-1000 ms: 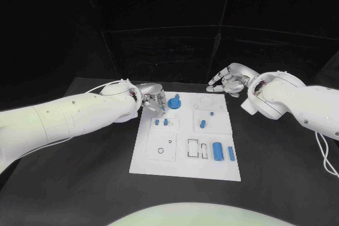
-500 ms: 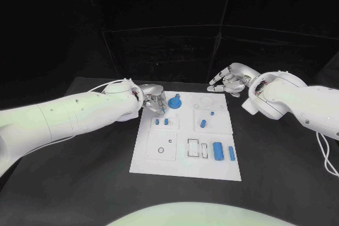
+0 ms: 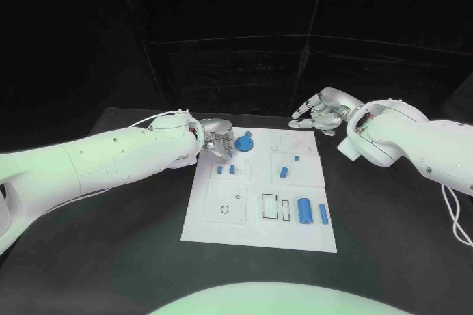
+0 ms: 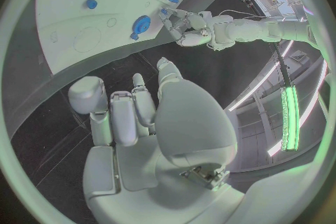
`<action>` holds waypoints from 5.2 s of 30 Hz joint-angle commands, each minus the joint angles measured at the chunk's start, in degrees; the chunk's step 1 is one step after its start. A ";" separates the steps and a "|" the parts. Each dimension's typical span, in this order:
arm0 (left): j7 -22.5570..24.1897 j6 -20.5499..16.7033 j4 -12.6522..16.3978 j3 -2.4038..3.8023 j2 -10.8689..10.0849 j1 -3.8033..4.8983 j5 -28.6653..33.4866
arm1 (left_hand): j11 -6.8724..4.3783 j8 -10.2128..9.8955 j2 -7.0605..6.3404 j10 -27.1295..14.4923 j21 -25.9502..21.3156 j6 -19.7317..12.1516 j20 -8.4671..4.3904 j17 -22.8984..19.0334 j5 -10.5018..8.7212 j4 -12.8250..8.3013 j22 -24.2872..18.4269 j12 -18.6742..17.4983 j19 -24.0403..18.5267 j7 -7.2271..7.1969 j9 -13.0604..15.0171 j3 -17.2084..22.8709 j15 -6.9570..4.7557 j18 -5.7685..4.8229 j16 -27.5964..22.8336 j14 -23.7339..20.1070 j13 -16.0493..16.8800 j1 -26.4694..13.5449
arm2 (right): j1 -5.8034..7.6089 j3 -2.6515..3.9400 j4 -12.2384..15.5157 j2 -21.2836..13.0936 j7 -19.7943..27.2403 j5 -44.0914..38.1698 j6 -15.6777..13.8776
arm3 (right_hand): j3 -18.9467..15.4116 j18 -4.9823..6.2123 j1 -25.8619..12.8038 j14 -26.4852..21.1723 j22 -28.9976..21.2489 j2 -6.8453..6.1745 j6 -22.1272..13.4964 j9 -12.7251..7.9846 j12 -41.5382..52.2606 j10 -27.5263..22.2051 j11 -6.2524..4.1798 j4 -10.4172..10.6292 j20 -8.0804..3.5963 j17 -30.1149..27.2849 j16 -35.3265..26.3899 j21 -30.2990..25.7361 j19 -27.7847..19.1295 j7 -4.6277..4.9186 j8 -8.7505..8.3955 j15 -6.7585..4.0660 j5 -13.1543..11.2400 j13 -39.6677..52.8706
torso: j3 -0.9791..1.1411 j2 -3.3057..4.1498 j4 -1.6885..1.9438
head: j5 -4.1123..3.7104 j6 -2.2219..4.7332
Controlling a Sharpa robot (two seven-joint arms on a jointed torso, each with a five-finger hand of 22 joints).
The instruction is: Assemble the parts on the task board
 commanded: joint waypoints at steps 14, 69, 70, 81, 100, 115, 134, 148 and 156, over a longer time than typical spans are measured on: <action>-1.12 2.94 -0.58 0.01 0.56 0.03 0.23 | 0.37 -0.82 -0.43 0.02 -0.03 -0.14 0.17 -0.23 0.21 -0.03 -0.03 -0.89 0.09 0.22 -0.24 0.35 0.06 -0.78 0.14 1.41 -0.11 -0.78 | 0.11 0.04 0.21 -0.03 0.49 -0.16 0.00 | -0.30 0.92 0.01 2.51 -0.05 0.70 -0.17 -0.04 -0.11 -0.31 -0.19 -0.03 -0.04 0.00 -0.21 -0.19 -0.21 -0.03 0.39 -0.25 0.30 0.46 | -0.05 0.01 0.02 | -0.15 -0.11; 20.82 -14.74 5.70 0.29 -9.77 0.14 65.78 | 1.99 -0.25 0.26 -4.78 -13.23 -6.37 1.57 -10.01 0.07 2.45 -9.92 0.61 -4.32 1.83 -3.84 -4.25 1.33 1.55 -4.53 -2.05 0.64 -2.58 | -2.33 -0.16 -2.79 0.23 -0.38 -22.39 0.26 | 2.17 2.24 13.88 1.81 -8.95 0.78 3.44 -0.15 -55.43 -18.67 0.52 0.87 0.37 -4.12 -4.55 -6.87 -2.60 -0.21 1.34 0.30 -4.36 -51.98 | -0.13 -0.01 0.02 | -3.09 1.02; 22.27 -14.54 6.33 0.28 -10.06 0.14 68.79 | 2.03 0.07 0.53 -4.88 -16.11 -5.79 1.63 -12.38 0.11 2.41 -12.16 0.80 -5.69 1.81 -3.79 -4.15 1.35 2.03 -5.90 -3.25 0.66 -2.36 | -2.67 -0.19 -2.69 0.29 -0.35 -24.31 0.21 | 2.74 2.21 14.39 1.89 -8.81 0.65 3.63 -0.18 -56.23 -18.20 0.52 0.94 0.36 -4.04 -4.51 -6.80 -2.50 -0.29 1.05 0.36 -5.29 -53.29 | -0.15 -0.02 0.04 | -3.76 1.19; 29.81 -12.51 12.72 0.19 -12.53 -0.21 81.79 | 1.89 0.95 1.66 -4.24 -30.74 -4.63 1.86 -29.27 0.29 1.58 -22.93 2.80 -14.02 1.96 -4.08 -3.05 1.66 4.30 -16.28 -12.97 1.08 -1.36 | -5.12 -2.68 -2.13 1.11 -0.96 -35.73 0.50 | 5.55 2.08 15.56 2.21 -8.18 -1.14 3.34 -0.30 -60.20 -18.30 1.02 1.64 0.58 -3.23 -3.98 -6.44 -2.21 -0.19 -1.27 0.69 -7.57 -59.59 | -0.08 -0.01 0.08 | -6.97 1.93; 30.27 -12.11 13.96 0.17 -13.56 -0.38 82.72 | 2.00 0.95 1.57 -4.72 -31.50 -4.86 1.94 -31.30 0.29 1.04 -23.36 3.24 -14.65 2.12 -4.28 -3.02 1.75 4.31 -17.46 -14.44 1.15 -0.90 | -6.57 -2.98 -1.59 2.20 -1.01 -37.80 3.40 | 9.46 1.76 16.05 2.03 -5.91 -2.65 3.81 -0.17 -63.20 -17.40 2.37 1.88 1.68 -4.18 -4.65 -4.76 -0.92 1.63 -3.54 1.69 -7.50 -65.49 | -0.11 -0.01 0.08 | -6.53 1.28; 30.08 -12.08 13.73 0.16 -13.41 -0.43 82.73 | 2.13 0.92 1.51 -4.95 -31.68 -5.02 1.97 -32.08 0.29 0.71 -23.46 3.41 -14.78 2.31 -4.36 -3.02 1.82 4.30 -17.85 -14.93 1.17 -0.60 | -7.20 -2.98 -2.16 3.44 -3.30 -39.81 7.62 | 17.32 1.24 16.59 2.17 -2.36 -2.21 8.61 0.17 -63.76 -11.69 0.86 0.51 0.50 -4.88 -4.70 -2.24 0.58 0.16 -3.27 0.32 -12.09 -68.35 | -0.08 0.00 0.01 | -6.53 0.99; 30.88 -14.24 13.56 0.16 -13.76 -0.43 82.73 | 2.14 1.02 1.54 -4.95 -31.79 -4.94 1.99 -32.24 0.30 0.41 -23.52 3.66 -14.87 2.33 -4.38 -2.97 1.84 4.31 -17.90 -15.12 1.23 -0.26 | -7.64 -2.96 -0.54 2.71 -6.24 -43.07 -1.02 | 29.91 0.98 13.34 2.14 -0.56 -3.95 10.57 -0.07 -65.99 -9.23 0.85 -5.32 0.22 -5.56 -4.54 -0.77 0.87 0.17 -4.85 0.17 -13.76 -70.18 | -0.07 0.01 -0.02 | -6.16 1.00; 31.32 -15.90 13.45 0.15 -14.32 -0.43 82.73 | 2.14 1.10 1.64 -4.88 -31.81 -4.83 1.99 -32.23 0.30 0.39 -23.53 3.78 -14.87 2.36 -4.36 -2.96 1.84 4.31 -17.85 -15.11 1.26 -0.23 | -7.57 -2.78 4.24 -0.90 -6.05 -40.97 -4.50 | 35.64 0.96 8.68 2.15 0.01 -5.30 11.15 -0.02 -66.61 -8.48 0.74 -8.64 0.22 -5.61 -4.16 -0.23 0.79 0.17 -5.32 0.20 -14.50 -70.50 | -0.10 -0.06 0.00 | -6.23 1.07; 31.38 -16.86 13.41 0.15 -14.53 -0.43 82.73 | 2.16 1.13 1.61 -4.87 -31.82 -4.81 2.00 -32.18 0.28 0.39 -23.54 3.85 -14.86 2.43 -4.36 -3.02 1.84 4.31 -17.80 -15.07 1.28 -0.27 | -7.48 -0.68 9.58 -3.23 -6.08 -40.15 -6.06 | 36.06 0.96 8.29 2.15 0.04 -5.52 11.15 -0.02 -66.65 -8.44 0.73 -9.09 0.20 -5.60 -4.11 -0.20 0.77 0.16 -5.36 0.18 -14.53 -70.50 | -0.07 -0.02 0.00 | -6.03 1.15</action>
